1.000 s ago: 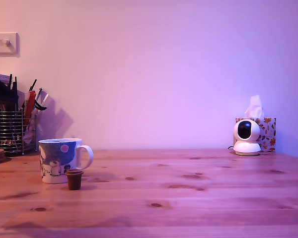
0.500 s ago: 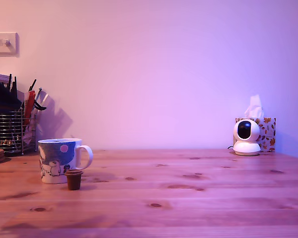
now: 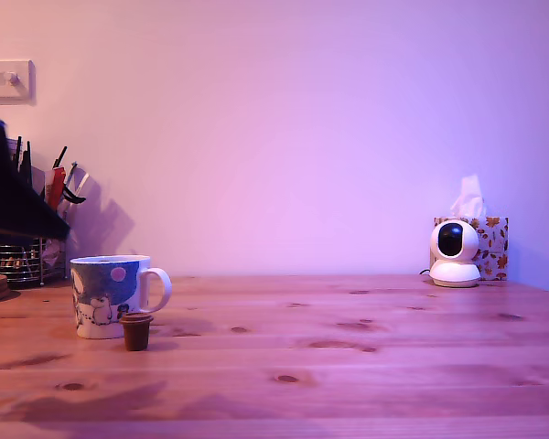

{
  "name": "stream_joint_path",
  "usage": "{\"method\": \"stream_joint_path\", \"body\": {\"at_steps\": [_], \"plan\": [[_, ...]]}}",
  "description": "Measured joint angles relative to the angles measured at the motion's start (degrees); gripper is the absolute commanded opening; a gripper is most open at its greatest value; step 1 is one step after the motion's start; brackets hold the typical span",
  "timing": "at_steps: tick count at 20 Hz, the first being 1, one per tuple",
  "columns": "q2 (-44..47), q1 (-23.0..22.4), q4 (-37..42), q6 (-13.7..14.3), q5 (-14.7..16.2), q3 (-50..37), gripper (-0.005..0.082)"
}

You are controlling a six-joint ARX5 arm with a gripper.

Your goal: Pick up the coffee capsules on the table and drop them inside the coffee cup

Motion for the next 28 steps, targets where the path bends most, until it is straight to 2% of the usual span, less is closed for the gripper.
{"method": "stream_joint_path", "body": {"at_steps": [2, 3, 9, 20, 28], "plan": [[3.72, 0.0, 2.95, 0.57, -0.57, 0.0, 0.0412], [5.86, 0.0, 4.72, 1.86, -0.57, 0.0, 0.0413], [18.67, 0.0, 18.78, 3.34, -0.55, -0.11, 0.0412], [39.6, 0.0, 40.22, 6.67, 2.71, -0.31, 0.0412], [50.29, 0.17, 50.16, 6.97, 3.13, -0.17, 0.0415]]}}
